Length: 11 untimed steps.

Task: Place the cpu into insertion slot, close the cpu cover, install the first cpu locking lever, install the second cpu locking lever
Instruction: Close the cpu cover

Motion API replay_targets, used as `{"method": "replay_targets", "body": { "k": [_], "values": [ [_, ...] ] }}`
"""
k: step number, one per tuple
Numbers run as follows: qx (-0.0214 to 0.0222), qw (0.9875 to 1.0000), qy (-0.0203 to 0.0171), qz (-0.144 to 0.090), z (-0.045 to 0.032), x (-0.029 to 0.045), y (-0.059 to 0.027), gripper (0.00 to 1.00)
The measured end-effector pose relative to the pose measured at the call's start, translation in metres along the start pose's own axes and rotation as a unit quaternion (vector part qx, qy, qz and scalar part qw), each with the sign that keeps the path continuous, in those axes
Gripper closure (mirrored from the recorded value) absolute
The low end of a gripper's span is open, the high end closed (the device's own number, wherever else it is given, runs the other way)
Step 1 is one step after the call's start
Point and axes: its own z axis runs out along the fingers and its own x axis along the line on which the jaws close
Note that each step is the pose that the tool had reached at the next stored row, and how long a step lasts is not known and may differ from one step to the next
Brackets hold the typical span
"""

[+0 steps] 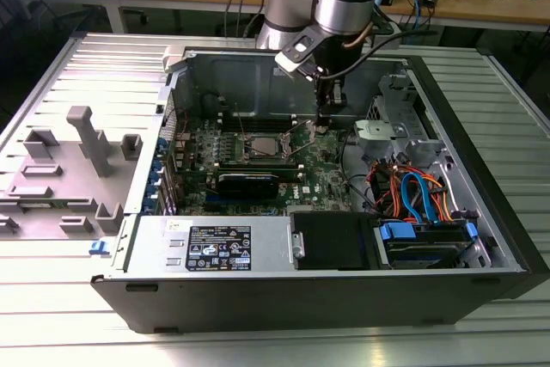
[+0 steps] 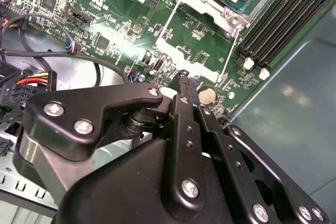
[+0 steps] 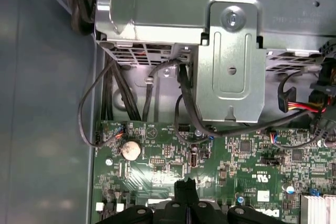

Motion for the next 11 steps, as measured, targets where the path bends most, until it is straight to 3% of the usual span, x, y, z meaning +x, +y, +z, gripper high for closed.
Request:
{"method": "replay_targets", "body": {
  "k": [11],
  "values": [
    [0.0,1.0,0.0,0.0,0.0001,0.0,0.0012,0.89]
  ]
}}
